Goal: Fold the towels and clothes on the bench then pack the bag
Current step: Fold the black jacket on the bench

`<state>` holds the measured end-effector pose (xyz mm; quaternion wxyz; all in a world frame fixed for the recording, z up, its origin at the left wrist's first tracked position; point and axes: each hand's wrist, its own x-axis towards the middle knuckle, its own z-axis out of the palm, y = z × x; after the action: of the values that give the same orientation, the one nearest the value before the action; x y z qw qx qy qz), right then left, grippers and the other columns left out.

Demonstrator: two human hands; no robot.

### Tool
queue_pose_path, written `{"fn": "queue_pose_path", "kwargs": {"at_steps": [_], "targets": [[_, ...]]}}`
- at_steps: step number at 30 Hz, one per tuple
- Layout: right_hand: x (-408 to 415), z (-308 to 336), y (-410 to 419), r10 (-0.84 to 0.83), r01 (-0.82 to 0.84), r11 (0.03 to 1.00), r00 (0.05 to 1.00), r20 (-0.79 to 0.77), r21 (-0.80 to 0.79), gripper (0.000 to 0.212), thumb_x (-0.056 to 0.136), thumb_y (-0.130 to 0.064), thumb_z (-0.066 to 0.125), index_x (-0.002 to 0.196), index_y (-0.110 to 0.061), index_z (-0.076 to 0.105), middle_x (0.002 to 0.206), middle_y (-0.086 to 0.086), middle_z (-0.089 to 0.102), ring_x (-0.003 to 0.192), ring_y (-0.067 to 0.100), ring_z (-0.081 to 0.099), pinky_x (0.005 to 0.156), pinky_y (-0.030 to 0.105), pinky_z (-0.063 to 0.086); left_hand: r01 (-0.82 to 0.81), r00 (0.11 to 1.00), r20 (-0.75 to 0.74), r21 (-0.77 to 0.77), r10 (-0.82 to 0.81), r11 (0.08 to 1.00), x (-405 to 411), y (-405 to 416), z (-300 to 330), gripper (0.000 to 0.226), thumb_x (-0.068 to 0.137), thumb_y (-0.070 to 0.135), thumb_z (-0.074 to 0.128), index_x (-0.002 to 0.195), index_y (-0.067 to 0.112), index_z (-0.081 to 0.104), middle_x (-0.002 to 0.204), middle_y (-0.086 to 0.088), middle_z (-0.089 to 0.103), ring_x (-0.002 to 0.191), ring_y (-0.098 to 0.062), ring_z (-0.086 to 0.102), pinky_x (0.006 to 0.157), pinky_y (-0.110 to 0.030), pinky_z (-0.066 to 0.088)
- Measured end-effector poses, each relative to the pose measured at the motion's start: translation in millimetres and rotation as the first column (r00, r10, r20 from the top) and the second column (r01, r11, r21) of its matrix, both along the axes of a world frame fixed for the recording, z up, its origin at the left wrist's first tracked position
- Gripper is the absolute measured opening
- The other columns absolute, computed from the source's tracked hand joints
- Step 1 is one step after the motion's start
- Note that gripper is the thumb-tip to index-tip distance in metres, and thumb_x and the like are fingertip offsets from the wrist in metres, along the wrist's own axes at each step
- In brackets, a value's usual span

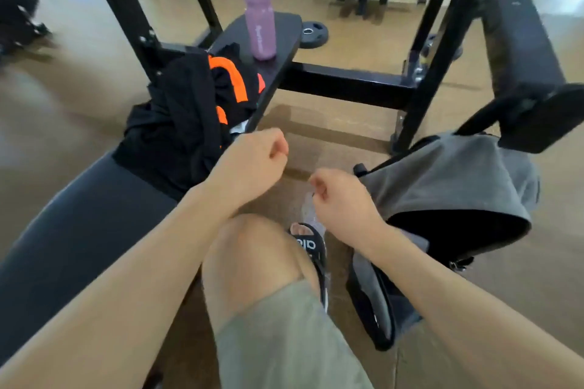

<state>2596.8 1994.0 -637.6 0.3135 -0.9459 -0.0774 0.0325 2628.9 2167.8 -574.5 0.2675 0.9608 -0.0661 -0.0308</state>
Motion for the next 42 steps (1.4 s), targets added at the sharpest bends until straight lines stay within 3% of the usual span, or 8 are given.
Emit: {"fn": "queue_pose_path", "kwargs": {"at_steps": [5,12,16,24,30,33,36,42], "targets": [[66,41,93,0.140,-0.134,0.950,0.990,0.001,0.281,0.025,0.088,-0.009,0.058,0.108,-0.017,0.069,0.104,-0.002,0.071,0.099,0.015,0.064,0.081,0.023,0.045,-0.261,0.965,-0.008,-0.004,0.261,0.965,4,105,0,0.013,0.093,0.017,0.057,0.102,0.021,0.066,0.102,0.003,0.068,0.099,-0.020,0.062,0.091,-0.036,0.050],[116,27,196,0.330,-0.386,0.918,0.873,-0.360,-0.093,0.061,0.084,-0.039,0.070,0.133,-0.009,0.048,0.126,0.009,0.058,0.111,0.030,0.056,0.095,0.041,0.050,-0.340,0.920,-0.180,0.083,0.349,0.937,-30,176,-51,0.050,0.095,0.018,0.059,0.143,0.016,0.047,0.129,-0.005,0.061,0.114,-0.022,0.058,0.095,-0.029,0.045],[100,-21,223,0.267,-0.313,0.927,0.938,-0.223,-0.209,0.040,0.090,-0.031,0.060,0.124,-0.014,0.050,0.127,0.017,0.053,0.117,0.042,0.052,0.089,0.042,0.047,-0.241,0.942,-0.214,0.107,0.259,0.965,-46,191,-77,0.072,0.089,0.024,0.066,0.154,0.024,0.033,0.146,-0.005,0.049,0.132,-0.022,0.049,0.108,-0.036,0.044],[38,25,267,0.360,-0.287,0.826,0.931,-0.061,0.485,0.011,0.078,-0.018,0.064,0.071,-0.025,0.059,0.065,-0.010,0.060,0.065,0.008,0.054,0.066,0.026,0.041,-0.342,0.940,-0.139,-0.322,0.313,0.883,-76,202,-58,0.090,0.073,0.027,0.087,0.146,0.031,0.035,0.137,0.007,0.044,0.125,-0.008,0.044,0.102,-0.024,0.038],[-5,55,272,0.822,-0.124,0.422,0.471,-0.321,0.898,0.021,0.086,0.000,0.055,0.096,-0.014,0.066,0.077,0.006,0.066,0.067,0.015,0.060,0.070,0.025,0.050,-0.496,0.863,-0.162,-0.449,0.478,0.743,-148,233,-40,0.024,0.087,0.002,0.074,0.096,0.024,0.069,0.087,0.009,0.076,0.085,-0.012,0.070,0.078,-0.030,0.059],[7,35,275,0.564,-0.206,0.682,0.758,-0.326,0.701,0.022,0.088,-0.009,0.060,0.109,-0.016,0.063,0.077,0.001,0.068,0.068,0.017,0.064,0.069,0.033,0.054,-0.659,0.701,-0.297,-0.616,0.648,0.431,-184,253,-24,0.023,0.087,-0.003,0.065,0.087,0.020,0.067,0.070,0.015,0.073,0.081,-0.012,0.067,0.072,-0.025,0.054],[22,5,264,0.483,-0.484,0.875,0.875,0.037,0.031,0.058,0.076,-0.019,0.067,0.132,-0.022,0.051,0.112,0.001,0.059,0.104,0.023,0.056,0.090,0.040,0.048,-0.718,0.508,-0.378,-0.682,0.774,0.139,-219,291,-3,0.026,0.060,0.015,0.066,0.087,0.014,0.067,0.081,-0.005,0.071,0.087,-0.032,0.066,0.081,-0.046,0.052],[24,-25,256,0.704,-0.565,0.641,0.702,0.106,-0.519,0.039,0.084,-0.034,0.061,0.122,-0.029,0.063,0.117,-0.001,0.065,0.116,0.027,0.055,0.105,0.044,0.035,-0.914,0.401,-0.250,-0.044,0.881,0.403,-272,358,-8,0.030,0.086,0.015,0.066,0.113,0.013,0.054,0.103,-0.010,0.066,0.087,-0.027,0.060,0.078,-0.043,0.050]]}}
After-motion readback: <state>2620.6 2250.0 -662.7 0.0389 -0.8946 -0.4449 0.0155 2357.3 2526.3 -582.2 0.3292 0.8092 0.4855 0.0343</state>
